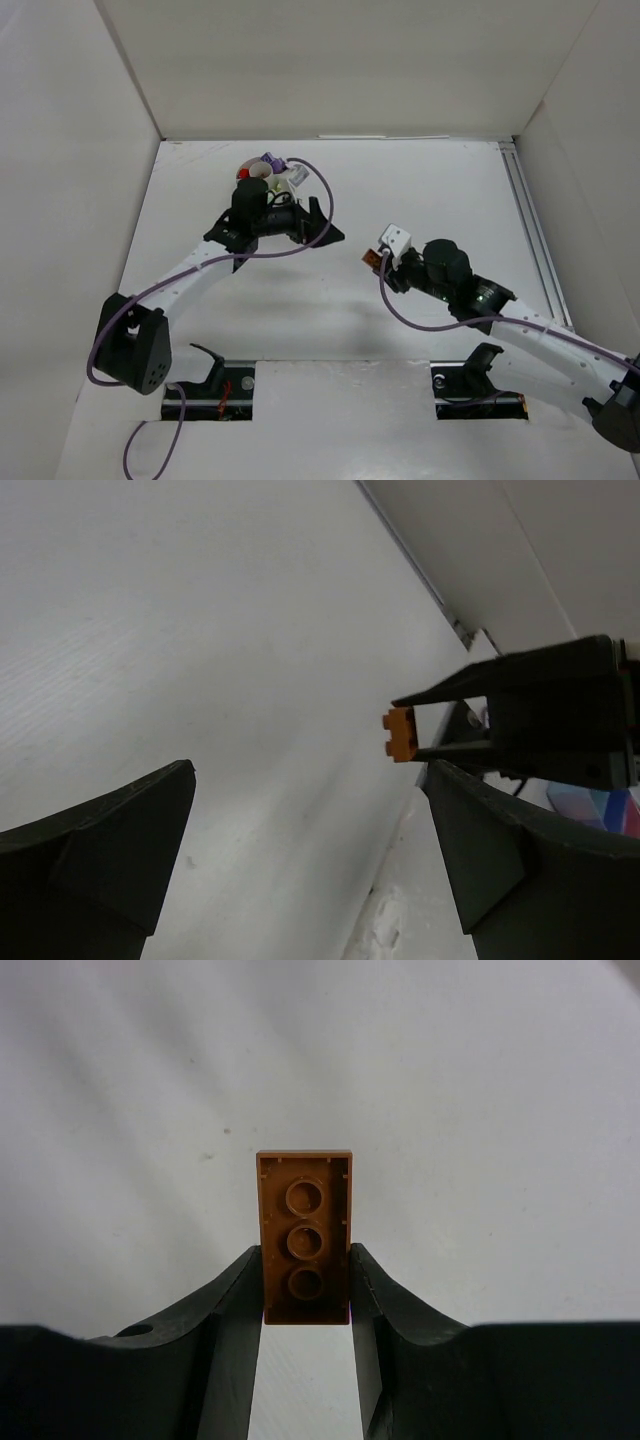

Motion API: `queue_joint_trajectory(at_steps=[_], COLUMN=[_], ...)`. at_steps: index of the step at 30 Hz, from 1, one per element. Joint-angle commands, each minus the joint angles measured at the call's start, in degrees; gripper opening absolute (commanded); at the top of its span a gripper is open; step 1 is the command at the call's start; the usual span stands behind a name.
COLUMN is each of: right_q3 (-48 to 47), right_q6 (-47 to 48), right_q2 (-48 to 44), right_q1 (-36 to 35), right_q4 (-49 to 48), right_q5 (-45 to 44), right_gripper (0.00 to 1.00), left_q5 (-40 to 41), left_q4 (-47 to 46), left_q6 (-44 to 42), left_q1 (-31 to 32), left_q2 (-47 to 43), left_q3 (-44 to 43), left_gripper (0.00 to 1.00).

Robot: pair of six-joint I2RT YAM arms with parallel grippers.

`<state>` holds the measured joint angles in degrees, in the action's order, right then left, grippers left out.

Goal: Sort the legos into containers by color

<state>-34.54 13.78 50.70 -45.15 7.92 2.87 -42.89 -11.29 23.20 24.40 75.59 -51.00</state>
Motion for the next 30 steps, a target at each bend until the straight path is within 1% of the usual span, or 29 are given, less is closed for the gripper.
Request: queue_joint_trajectory(at_steps=[1,2,6,10,14,15,17,19,22,28,30], right_q3=[-4.6,-5.4,-8.5,-10.2,-10.7,-10.7,-10.7,-10.2,-9.6,-9.0,-9.0], right_q6=[6.5,8.0,10.0,11.2,12.2,12.2,12.2,12.2,12.2,12.2,12.8], right_q2=[-1.3,-0.7,1.6,2.2,2.7,2.7,2.7,2.7,2.7,4.6,5.1], right_q1=[-0.5,-0.5,-0.5,-0.5,-0.5,-0.5,-0.5,-0.5,-0.5,-0.5,-0.5], right_q4=[-3.9,-3.9,-3.9,-5.2,-5.2,-5.2,-5.2,-5.2,-5.2,-5.2,-5.7], right_q5=[3.6,4.2,5.6,4.9,5.6,6.1,6.1,6.1,6.1,6.1,6.6], right_gripper=[0.29,0.29,0.29,0.29,0.29,0.3,0.3,0.3,0.3,0.3,0.3], left_q5=[-6.8,-7.4,-7.4,-7.4,-7.3,-7.8,-8.5,-8.5,-9.7,-9.8,-9.8], left_q4=[-7.6,-8.4,-9.0,-9.0,-10.1,-10.1,-10.9,-11.6,-12.1,-12.6,-12.6], left_q6=[1.5,1.5,2.2,2.8,4.0,4.0,4.7,4.7,5.3,5.8,5.8], left_q1=[4.8,6.6,10.0,11.9,11.9,11.9,11.9,11.9,11.9,11.9,11.9], left_q2=[-1.3,-0.7,1.5,4.3,6.3,6.8,6.8,7.4,7.4,7.4,8.0], left_q3=[0.0,0.0,-2.3,-3.6,-4.1,-4.6,-4.6,-5.2,-5.2,-5.7,-5.7], left_gripper=[1.0,1.0,0.91,0.82,0.65,0.57,0.52,0.49,0.49,0.49,0.45])
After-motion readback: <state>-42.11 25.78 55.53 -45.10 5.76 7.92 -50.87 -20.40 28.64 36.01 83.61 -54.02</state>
